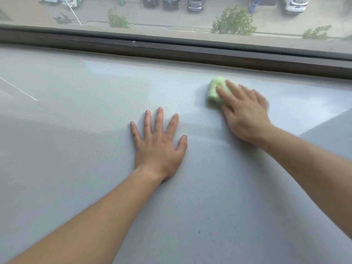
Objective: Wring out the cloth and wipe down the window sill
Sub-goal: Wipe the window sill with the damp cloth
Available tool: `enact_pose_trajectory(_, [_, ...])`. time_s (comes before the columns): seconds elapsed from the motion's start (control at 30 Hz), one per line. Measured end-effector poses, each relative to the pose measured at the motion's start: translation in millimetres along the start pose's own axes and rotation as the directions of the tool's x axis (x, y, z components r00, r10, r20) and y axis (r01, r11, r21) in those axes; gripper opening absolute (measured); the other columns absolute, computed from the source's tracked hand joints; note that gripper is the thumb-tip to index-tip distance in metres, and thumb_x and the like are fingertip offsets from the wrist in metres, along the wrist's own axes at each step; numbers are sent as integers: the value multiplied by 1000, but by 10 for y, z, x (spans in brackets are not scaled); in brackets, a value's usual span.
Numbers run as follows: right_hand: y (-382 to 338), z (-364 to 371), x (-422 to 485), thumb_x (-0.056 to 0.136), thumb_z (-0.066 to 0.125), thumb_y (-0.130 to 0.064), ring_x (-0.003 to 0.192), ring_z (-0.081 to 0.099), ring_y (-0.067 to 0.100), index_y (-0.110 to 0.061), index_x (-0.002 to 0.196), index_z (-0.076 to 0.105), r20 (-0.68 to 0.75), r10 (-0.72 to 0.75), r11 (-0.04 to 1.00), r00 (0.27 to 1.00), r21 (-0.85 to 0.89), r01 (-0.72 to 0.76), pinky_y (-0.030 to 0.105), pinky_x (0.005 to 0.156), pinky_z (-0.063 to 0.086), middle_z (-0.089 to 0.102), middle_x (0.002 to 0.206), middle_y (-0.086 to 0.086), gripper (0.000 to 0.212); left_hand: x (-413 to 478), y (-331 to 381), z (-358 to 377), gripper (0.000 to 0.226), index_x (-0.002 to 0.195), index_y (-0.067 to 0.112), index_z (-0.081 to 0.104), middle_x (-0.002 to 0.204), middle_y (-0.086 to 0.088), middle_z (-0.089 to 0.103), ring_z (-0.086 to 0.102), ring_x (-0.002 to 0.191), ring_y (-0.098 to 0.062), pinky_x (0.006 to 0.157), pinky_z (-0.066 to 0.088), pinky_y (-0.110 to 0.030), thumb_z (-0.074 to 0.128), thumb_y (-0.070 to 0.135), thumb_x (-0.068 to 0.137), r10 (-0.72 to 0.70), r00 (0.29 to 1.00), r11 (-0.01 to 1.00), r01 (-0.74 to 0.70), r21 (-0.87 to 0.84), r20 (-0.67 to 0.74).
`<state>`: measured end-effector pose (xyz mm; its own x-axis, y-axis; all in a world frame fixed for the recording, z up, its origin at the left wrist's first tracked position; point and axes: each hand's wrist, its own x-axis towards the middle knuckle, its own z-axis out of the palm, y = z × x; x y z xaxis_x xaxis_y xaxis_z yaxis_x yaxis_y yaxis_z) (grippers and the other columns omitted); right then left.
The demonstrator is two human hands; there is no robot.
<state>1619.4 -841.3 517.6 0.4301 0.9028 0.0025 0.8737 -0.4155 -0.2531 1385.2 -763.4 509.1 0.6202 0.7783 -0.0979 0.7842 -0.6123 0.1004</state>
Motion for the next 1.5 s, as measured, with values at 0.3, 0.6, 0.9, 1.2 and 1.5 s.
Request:
enact_pose_trajectory(0.3, [-19,10,-184,99,35,-37,148,16,26,-41,149,24,-40,218,976,975,19,-217,44,119,6,15,163,-7,51,6,-13,37,65,151,42,4,164,3,-8,-17,148,-24,114,-10,-62,14,63,90,0,1000,1000,0,-2,2])
enact_pose_trajectory(0.6, [15,-14,-831,99,32,-38,148,15,22,-45,149,24,8,145,989,989,33,-145,38,119,2,15,163,-14,51,-13,-6,2,67,152,40,4,164,1,-8,-16,148,-26,113,-11,-64,12,64,90,25,999,1000,-25,3,25])
enact_pose_trajectory(0.9, [-511,75,-2101,98,30,-39,150,11,15,-49,150,20,134,-168,985,977,61,161,36,119,0,9,162,-20,54,-471,42,-65,46,125,21,54,144,-12,42,30,138,-29,117,2,-58,35,42,90,137,971,979,-162,-121,-197])
enact_pose_trajectory(1.2, [-1054,192,-2871,94,43,-34,150,14,21,-43,151,21,67,16,999,998,49,-19,42,118,4,10,164,-13,62,-1447,-97,-4,76,152,36,22,164,8,-3,-16,147,-5,117,-17,-39,-5,61,85,290,954,916,-252,-311,82])
enact_pose_trajectory(1.5, [-993,187,-2876,92,32,-35,150,13,21,-45,150,23,-3,343,936,939,86,-342,38,117,-2,9,163,-16,59,-1475,-62,20,78,154,34,5,163,2,-14,-23,146,-13,115,-19,-47,-7,61,82,317,938,943,-296,-154,138])
